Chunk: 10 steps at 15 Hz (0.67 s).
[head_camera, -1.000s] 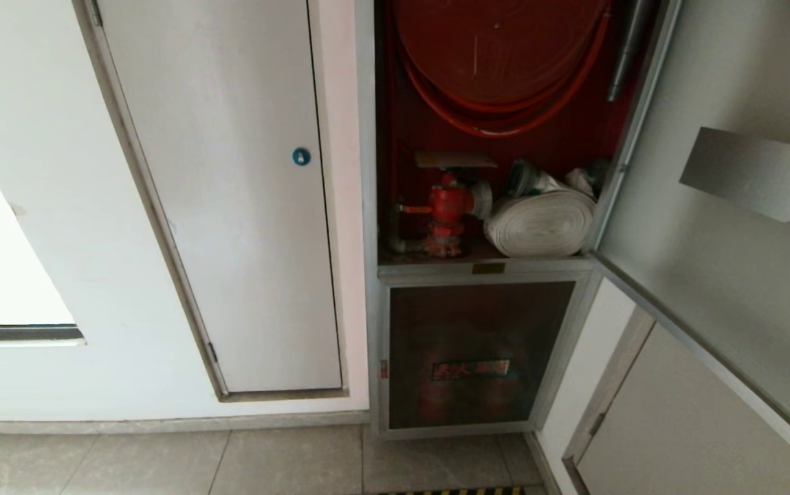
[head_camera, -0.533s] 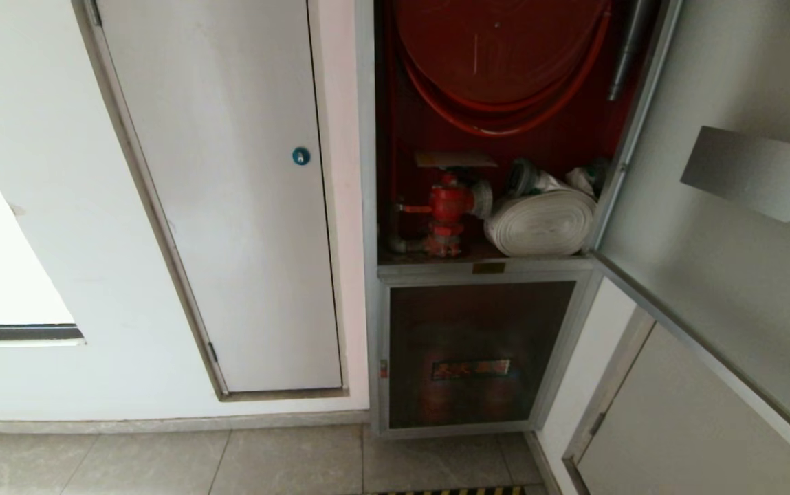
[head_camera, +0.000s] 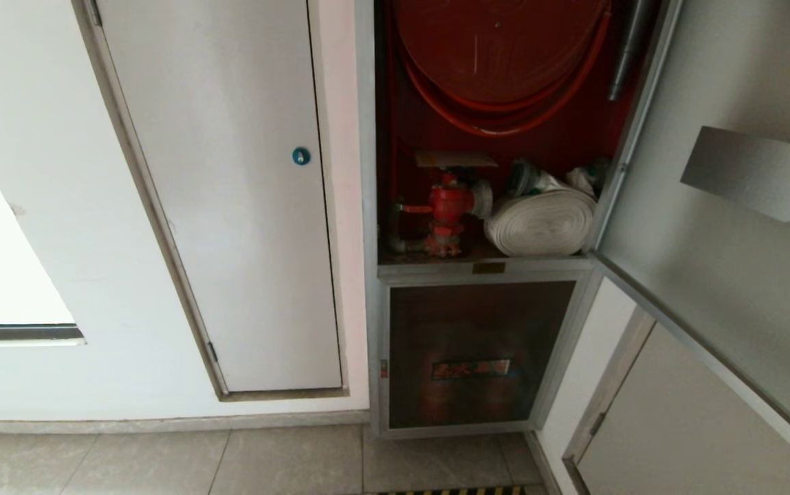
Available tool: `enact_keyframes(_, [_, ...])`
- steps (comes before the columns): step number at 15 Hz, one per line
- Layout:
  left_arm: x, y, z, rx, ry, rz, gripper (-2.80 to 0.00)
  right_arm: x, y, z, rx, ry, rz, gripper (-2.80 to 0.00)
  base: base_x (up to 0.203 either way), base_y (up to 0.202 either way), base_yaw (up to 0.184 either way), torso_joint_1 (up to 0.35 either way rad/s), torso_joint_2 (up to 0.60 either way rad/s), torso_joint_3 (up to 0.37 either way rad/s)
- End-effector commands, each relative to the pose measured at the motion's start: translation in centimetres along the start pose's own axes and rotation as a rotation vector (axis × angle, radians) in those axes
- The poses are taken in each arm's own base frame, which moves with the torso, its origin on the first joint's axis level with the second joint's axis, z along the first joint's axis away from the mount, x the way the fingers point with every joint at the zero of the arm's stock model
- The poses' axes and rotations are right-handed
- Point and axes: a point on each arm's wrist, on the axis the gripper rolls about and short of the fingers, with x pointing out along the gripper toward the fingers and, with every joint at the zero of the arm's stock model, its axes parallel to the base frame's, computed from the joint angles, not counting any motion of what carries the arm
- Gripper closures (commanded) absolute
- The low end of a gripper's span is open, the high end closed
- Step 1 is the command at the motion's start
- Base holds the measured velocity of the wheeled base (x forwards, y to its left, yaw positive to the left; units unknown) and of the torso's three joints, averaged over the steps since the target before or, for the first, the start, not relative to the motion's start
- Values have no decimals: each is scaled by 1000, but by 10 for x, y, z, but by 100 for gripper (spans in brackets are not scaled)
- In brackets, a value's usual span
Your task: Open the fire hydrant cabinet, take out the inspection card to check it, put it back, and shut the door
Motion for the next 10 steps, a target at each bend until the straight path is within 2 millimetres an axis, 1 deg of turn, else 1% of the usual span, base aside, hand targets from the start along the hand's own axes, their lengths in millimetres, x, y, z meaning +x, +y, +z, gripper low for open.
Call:
enact_keyframes(1, [0,0,0,0,0,-1,0,17,-13,2,-8,-16,-85,0,0,0,0,0,0,0])
enact_keyframes(2, [0,0,0,1,1,0,0,23,-21,3,-9,-27,-100,0,0,0,0,0,0,0])
enact_keyframes(5, [0,0,0,0,1,0,0,20,-35,7,-2,-43,-120,0,0,0,0,0,0,0])
enact_keyframes(8, [0,0,0,2,0,-1,0,22,-48,11,2,-60,-177,0,0,0,0,0,0,0])
enact_keyframes(10, [0,0,0,0,2,-1,0,17,-55,12,6,-65,-186,0,0,0,0,0,0,0])
